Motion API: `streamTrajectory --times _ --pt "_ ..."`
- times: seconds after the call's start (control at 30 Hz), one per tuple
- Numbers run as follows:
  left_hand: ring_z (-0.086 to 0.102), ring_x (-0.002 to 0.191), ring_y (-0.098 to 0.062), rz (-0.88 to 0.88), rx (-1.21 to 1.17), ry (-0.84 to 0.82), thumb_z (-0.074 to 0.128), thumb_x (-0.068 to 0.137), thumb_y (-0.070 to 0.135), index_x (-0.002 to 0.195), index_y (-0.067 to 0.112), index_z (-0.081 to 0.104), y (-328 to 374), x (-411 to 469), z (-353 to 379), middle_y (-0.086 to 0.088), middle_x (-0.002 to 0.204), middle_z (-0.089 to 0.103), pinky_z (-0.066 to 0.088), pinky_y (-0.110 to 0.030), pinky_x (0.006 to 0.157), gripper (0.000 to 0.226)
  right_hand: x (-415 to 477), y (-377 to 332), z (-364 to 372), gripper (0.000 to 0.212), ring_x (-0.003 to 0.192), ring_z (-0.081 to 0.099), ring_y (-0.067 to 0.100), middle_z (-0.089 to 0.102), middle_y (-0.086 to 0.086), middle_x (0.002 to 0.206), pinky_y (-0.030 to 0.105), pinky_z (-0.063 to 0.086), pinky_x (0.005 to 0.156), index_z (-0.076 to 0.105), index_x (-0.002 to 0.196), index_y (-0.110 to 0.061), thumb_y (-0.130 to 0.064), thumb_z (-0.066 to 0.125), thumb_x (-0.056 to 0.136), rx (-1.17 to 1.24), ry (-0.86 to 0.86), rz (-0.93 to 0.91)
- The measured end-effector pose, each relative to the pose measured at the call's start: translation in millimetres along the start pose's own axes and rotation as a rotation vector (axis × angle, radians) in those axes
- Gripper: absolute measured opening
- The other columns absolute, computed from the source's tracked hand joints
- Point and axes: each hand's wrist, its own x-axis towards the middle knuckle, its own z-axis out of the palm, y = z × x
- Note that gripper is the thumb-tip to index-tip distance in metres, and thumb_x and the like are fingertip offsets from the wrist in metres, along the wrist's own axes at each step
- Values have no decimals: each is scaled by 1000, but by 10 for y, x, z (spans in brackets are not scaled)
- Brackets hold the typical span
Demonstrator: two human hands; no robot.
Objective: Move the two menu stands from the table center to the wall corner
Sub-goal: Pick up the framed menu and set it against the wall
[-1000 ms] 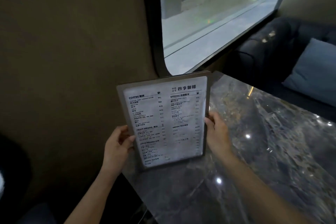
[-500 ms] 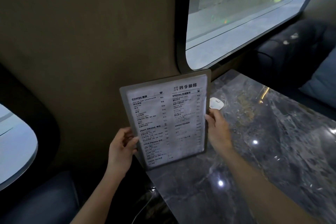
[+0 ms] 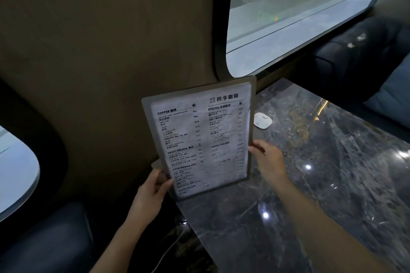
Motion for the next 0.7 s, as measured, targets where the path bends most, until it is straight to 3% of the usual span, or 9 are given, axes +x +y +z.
streamTrajectory --times 0.07,0.17,0.3,0.43,0.57,0.7 --pt "62 92 -5 -20 0 -11 54 89 25 91 53 50 -29 -31 11 5 93 67 49 -26 79 27 30 -9 -2 25 93 61 28 69 13 105 41 49 84 63 108 -8 -22 55 89 -66 0 -22" --pt "63 90 -5 -19 18 16 53 90 23 90 51 52 -46 -67 34 2 91 67 49 -26 78 28 81 -20 0 24 89 61 28 70 13 103 37 48 76 63 107 -11 -24 53 90 -132 -3 -79" --pt "62 85 2 -12 33 42 53 90 23 89 47 53 -31 -135 108 9 91 66 46 -17 67 24 171 -40 23 20 73 56 21 71 10 93 31 37 61 64 102 -18 -26 49 92 -192 -3 -152" --pt "62 84 2 -11 43 52 54 90 24 88 46 53 -22 -179 159 11 91 65 48 -20 68 22 242 -35 23 23 72 58 29 71 15 88 31 33 58 65 95 -18 -32 47 92 -282 14 -167" --pt "60 81 5 -26 60 58 61 85 24 86 44 53 -69 -226 199 8 87 65 46 -20 68 21 262 57 18 27 77 60 26 70 12 94 32 40 62 63 100 -17 -37 47 91 -282 -62 -132" --pt "61 81 0 -93 160 55 68 80 28 86 46 50 -205 -284 274 10 85 65 50 -25 72 27 188 280 38 26 94 61 27 68 12 107 36 47 78 59 111 -12 -27 52 90 -291 -289 -61"
